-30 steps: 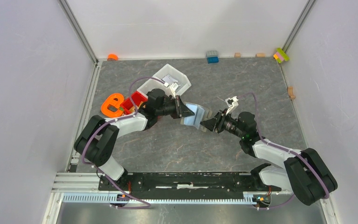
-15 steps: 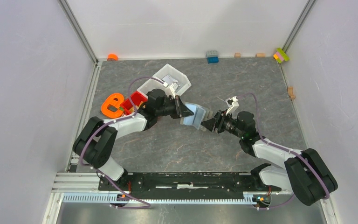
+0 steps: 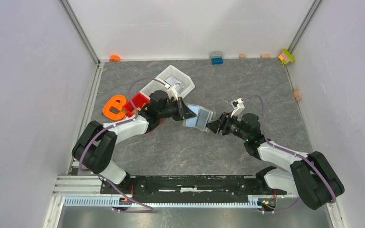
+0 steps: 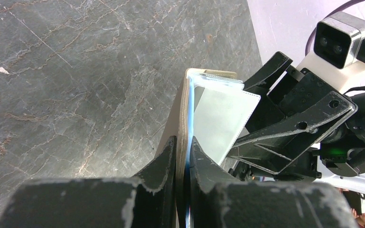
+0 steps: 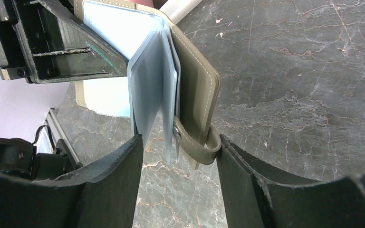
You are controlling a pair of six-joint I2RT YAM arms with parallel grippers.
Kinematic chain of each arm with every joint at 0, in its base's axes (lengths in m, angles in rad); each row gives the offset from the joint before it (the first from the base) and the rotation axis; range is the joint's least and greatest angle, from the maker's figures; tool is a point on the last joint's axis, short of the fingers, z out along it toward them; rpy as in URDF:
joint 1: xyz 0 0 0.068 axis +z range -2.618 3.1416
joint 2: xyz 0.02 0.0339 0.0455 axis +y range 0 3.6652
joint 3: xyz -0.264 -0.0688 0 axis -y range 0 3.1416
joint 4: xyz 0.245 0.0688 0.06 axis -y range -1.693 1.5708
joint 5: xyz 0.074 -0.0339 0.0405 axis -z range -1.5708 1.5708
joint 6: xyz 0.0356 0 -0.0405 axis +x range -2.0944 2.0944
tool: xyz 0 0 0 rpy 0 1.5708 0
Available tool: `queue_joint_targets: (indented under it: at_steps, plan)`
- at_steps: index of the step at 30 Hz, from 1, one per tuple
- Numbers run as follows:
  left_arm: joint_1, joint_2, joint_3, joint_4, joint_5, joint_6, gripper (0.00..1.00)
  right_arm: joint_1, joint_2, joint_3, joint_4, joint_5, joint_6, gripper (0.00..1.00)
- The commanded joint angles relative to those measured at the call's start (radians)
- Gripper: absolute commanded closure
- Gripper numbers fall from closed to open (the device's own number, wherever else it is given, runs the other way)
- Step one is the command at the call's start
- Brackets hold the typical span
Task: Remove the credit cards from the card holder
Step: Remove the credit card from the card holder.
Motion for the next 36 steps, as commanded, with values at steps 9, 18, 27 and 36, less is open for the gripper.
queue_joint_targets:
  at_steps: [9, 18, 27, 36]
  plan:
    - [-0.008, -0.04, 0.027, 0.002, -0.026, 0.031, 0.97, 0.003, 0.008, 0.034, 0.029, -0.009, -0.013, 0.34]
    - [-0.007, -0.048, 0.024, -0.009, -0.045, 0.034, 0.97, 0.002, 0.011, 0.036, 0.026, -0.011, -0.012, 0.34]
    - [-0.003, -0.053, 0.022, -0.013, -0.05, 0.036, 0.97, 0.001, 0.018, 0.039, 0.02, -0.01, -0.012, 0.33]
    - [-0.003, -0.053, 0.025, -0.022, -0.055, 0.039, 0.97, 0.002, 0.023, 0.042, 0.018, -0.013, -0.012, 0.33]
